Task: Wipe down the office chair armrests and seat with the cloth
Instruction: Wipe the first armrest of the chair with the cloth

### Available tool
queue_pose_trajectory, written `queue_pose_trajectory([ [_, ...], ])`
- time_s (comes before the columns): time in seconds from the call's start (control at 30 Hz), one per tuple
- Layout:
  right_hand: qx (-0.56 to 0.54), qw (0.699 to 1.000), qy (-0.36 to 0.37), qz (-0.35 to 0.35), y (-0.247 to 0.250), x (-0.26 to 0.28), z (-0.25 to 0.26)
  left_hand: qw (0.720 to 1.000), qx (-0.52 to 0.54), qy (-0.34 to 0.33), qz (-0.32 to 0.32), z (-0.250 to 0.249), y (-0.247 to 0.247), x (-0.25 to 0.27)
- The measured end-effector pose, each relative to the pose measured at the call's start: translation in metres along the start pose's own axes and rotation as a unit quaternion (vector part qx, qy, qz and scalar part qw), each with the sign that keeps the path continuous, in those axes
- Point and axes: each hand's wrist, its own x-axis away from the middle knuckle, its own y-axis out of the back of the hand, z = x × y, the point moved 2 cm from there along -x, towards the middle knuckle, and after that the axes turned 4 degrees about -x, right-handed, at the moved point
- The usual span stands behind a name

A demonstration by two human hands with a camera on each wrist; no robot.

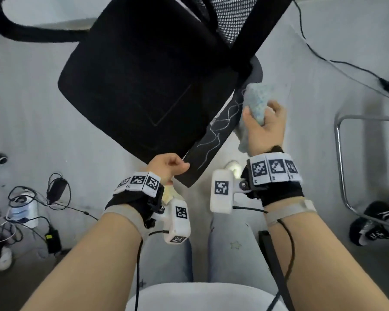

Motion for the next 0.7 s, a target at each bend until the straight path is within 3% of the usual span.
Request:
queue_pose_trajectory([
  [0.1,0.260,0.954,0.113,0.096,-0.022,0.007,-0.010,1.000,0.002,-0.023,0.000,0.011,0.007,-0.002],
  [0.27,0.278,0.897,0.251,0.233,-0.048,0.051,-0.031,0.998,0.033,-0.050,0.021,0.021,0.010,-0.007],
  [0.37,0.365,0.861,0.265,0.236,-0.044,0.037,-0.028,0.997,0.049,-0.049,0.025,0.021,0.010,-0.006],
  [0.43,0.375,0.876,0.228,0.201,-0.038,0.013,-0.017,0.996,0.070,-0.044,0.021,0.021,0.008,-0.006],
  [0.57,0.273,0.943,0.128,0.143,-0.029,-0.031,-0.008,0.992,0.117,-0.044,0.013,0.024,0.002,-0.008],
  [0.63,0.229,0.953,0.131,0.148,-0.028,-0.030,-0.012,0.990,0.134,-0.049,0.009,0.025,-0.001,-0.009],
  [0.7,0.228,0.942,0.180,0.167,-0.032,-0.012,-0.019,0.989,0.138,-0.054,0.009,0.026,-0.002,-0.009],
])
